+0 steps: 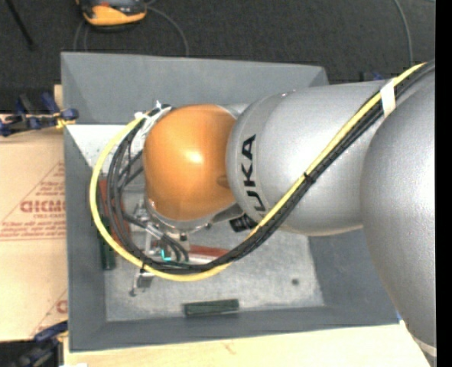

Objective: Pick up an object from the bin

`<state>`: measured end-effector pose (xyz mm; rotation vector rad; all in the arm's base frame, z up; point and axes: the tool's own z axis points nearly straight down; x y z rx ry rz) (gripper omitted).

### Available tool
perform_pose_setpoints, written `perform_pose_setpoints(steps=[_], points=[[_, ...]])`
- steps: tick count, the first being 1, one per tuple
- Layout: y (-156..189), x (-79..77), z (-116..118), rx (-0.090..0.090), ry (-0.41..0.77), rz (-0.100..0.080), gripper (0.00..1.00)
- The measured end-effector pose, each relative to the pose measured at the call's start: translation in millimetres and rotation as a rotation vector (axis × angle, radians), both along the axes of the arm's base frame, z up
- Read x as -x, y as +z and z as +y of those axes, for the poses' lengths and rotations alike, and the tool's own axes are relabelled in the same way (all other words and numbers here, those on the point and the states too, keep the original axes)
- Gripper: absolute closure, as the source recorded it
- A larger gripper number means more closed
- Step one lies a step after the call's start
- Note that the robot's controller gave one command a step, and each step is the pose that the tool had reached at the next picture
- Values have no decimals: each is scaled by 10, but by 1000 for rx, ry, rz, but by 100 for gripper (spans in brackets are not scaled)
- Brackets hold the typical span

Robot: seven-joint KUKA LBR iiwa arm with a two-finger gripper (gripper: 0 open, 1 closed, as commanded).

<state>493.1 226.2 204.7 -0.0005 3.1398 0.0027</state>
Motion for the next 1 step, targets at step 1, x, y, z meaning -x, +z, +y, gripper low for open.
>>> perform_pose_setpoints(steps=[1], points=[[0,-1,-1,0,-1,0,0]])
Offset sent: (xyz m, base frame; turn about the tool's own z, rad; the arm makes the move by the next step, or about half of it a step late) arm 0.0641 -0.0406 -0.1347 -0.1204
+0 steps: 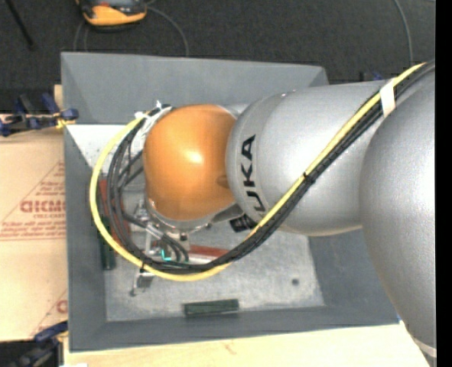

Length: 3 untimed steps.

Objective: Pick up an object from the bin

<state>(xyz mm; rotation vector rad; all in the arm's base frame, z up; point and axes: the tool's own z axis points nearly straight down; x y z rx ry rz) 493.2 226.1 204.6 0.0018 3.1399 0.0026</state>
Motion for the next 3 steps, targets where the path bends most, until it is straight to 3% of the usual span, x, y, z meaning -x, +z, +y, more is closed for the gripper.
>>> perform_pose_setpoints(steps=[1,2,3], points=[[-490,-273,-148,-2,51,-9,0],[-1271,-276,-536,-2,121,9,100],[-1283,-336,-555,-5,115,-20,0]])
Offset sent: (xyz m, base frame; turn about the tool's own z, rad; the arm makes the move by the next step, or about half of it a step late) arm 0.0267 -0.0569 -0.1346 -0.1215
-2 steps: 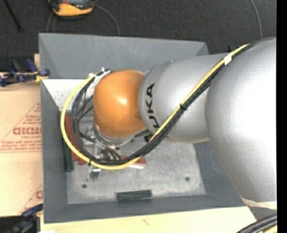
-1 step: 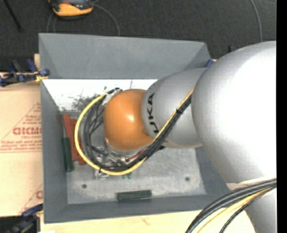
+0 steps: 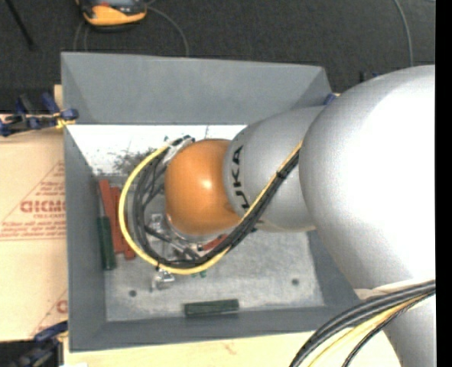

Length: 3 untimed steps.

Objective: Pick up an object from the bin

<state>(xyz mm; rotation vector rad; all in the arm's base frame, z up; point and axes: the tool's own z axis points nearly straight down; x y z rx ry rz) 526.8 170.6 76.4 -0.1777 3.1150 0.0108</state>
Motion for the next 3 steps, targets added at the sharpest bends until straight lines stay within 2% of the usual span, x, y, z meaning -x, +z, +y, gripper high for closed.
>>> perform_pose_setpoints(steps=[1,2,3], points=[[1,1,-1,0,-1,0,0],[378,62,-482,9,81,24,0],[74,75,-681,-5,-120,-21,100]])
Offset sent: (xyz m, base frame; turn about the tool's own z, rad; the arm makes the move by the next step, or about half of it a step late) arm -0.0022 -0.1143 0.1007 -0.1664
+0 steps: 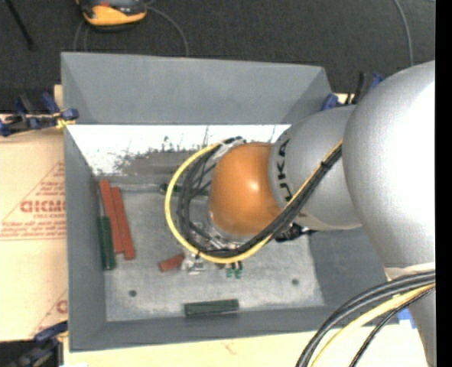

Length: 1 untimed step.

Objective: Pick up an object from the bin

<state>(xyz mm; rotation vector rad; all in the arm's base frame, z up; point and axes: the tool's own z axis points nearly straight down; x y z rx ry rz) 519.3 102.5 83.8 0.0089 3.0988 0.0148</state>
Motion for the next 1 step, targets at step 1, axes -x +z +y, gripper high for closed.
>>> perform_pose_setpoints(steps=[1], points=[[-37,127,25,4,6,50,0]])
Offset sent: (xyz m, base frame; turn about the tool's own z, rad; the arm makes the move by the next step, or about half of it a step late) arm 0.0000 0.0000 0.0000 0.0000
